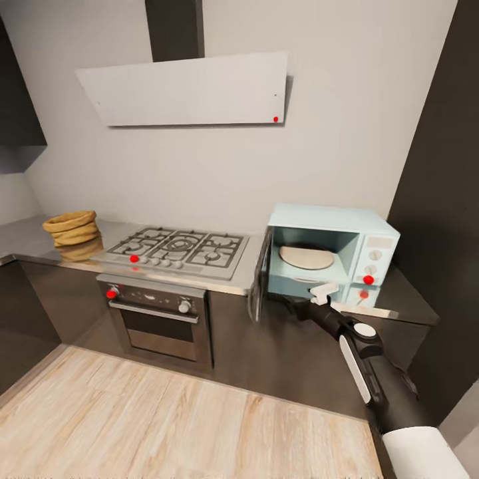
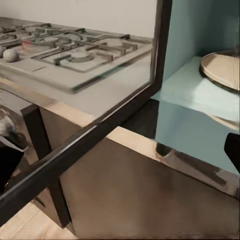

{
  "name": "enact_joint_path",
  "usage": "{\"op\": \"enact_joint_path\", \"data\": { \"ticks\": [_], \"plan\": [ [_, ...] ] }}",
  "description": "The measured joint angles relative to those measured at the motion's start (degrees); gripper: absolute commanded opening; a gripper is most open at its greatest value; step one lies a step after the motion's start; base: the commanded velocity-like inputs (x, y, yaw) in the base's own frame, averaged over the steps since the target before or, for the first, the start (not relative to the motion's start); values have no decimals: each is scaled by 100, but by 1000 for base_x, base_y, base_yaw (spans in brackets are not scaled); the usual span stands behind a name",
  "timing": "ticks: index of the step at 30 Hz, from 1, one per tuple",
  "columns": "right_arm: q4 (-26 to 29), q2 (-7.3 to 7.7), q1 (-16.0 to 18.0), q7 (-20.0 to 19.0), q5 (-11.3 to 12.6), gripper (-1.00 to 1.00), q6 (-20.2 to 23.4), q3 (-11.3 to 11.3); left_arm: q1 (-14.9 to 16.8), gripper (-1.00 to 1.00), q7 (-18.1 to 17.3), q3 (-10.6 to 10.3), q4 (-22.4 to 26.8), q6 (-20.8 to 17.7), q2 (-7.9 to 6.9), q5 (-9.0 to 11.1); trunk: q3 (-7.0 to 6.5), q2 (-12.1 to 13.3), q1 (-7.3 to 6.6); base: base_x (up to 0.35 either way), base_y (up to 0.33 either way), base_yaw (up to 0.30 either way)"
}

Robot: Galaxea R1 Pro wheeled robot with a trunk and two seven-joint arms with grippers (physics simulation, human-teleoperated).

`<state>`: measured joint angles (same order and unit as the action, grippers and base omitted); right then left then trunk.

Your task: In the kitchen, take the popcorn bag from the countertop, put it into the microwave, and heat it until the popcorn is cooked so the cooked popcorn ends up inside the bag.

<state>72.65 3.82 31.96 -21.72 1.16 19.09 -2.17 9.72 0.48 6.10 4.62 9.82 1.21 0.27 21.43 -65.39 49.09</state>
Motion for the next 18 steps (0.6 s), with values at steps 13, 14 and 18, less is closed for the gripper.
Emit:
{"op": "enact_joint_path", "data": {
  "ticks": [13,14,18],
  "plan": [
    [-1237,68,-1257,200,-199,100,-657,1327,0,100,0,1,1,0,9,-2,1,0,-2,-17,-14,0],
    [-1800,69,-1327,204,-245,100,-1126,1330,0,100,0,1,1,0,9,-2,1,0,-2,0,0,0],
    [-4305,40,-1334,323,-346,100,-2961,1282,0,100,0,8,2,0,2,1,2,0,-2,0,0,0]
  ]
}}
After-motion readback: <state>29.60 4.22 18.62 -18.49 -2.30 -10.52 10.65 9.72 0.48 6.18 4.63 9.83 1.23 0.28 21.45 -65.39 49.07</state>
